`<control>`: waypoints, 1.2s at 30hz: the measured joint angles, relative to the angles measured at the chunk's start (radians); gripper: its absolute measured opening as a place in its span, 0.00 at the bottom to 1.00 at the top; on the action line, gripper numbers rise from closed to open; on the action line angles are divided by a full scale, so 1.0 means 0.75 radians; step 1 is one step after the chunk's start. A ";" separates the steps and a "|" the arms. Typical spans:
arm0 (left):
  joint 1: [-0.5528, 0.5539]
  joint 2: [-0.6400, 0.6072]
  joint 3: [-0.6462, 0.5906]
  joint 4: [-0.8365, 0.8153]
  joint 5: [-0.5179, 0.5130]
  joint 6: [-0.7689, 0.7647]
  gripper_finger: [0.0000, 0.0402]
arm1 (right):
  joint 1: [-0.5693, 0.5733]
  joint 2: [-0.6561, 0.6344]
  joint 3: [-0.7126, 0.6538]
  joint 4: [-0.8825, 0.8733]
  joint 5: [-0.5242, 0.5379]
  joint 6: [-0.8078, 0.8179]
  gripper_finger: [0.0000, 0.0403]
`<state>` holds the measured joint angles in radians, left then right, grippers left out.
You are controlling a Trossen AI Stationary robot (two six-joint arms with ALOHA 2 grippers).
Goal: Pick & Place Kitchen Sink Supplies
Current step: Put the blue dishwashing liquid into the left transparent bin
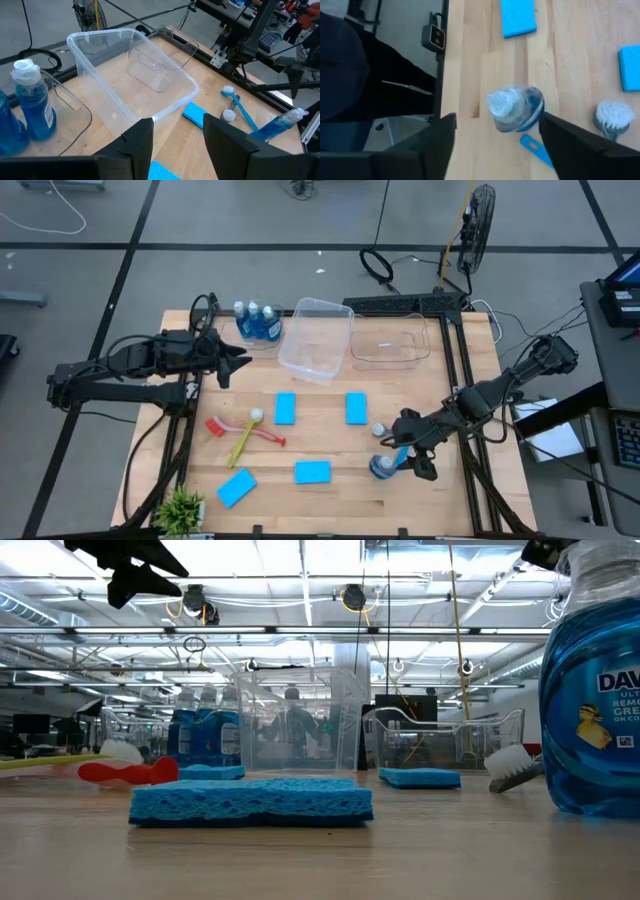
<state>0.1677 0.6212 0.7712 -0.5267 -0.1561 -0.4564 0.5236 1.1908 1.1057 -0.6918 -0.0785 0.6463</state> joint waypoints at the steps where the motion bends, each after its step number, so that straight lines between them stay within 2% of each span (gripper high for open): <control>1: 0.000 0.000 0.000 0.000 0.000 0.000 0.44 | 0.000 0.000 0.000 0.009 -0.001 -0.001 0.72; 8: 0.000 0.000 0.000 0.000 0.000 0.014 0.44 | 0.002 0.000 0.000 0.117 -0.037 0.064 0.82; 11: 0.000 0.000 0.000 0.000 0.000 0.032 0.44 | 0.002 0.000 0.000 0.136 -0.077 0.068 0.83; 20: 0.000 0.001 0.000 0.000 0.000 0.039 0.44 | 0.003 0.000 0.000 0.128 -0.069 0.100 0.82; 23: 0.000 0.000 0.000 -0.001 0.000 0.046 0.44 | 0.003 0.002 0.000 0.112 -0.010 0.100 0.82; 29: 0.000 0.001 0.000 -0.001 0.000 0.047 0.44 | 0.002 0.004 0.000 0.023 0.207 0.086 0.82; 33: 0.000 0.000 0.000 -0.001 0.000 0.047 0.44 | 0.002 0.024 -0.001 0.005 0.239 0.089 0.82; 36: 0.000 0.000 0.000 -0.001 0.000 0.047 0.44 | 0.003 0.056 -0.001 0.008 0.196 0.090 0.82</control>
<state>0.1677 0.6216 0.7712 -0.5278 -0.1562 -0.4213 0.5255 1.2328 1.1053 -0.6859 0.0688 0.7142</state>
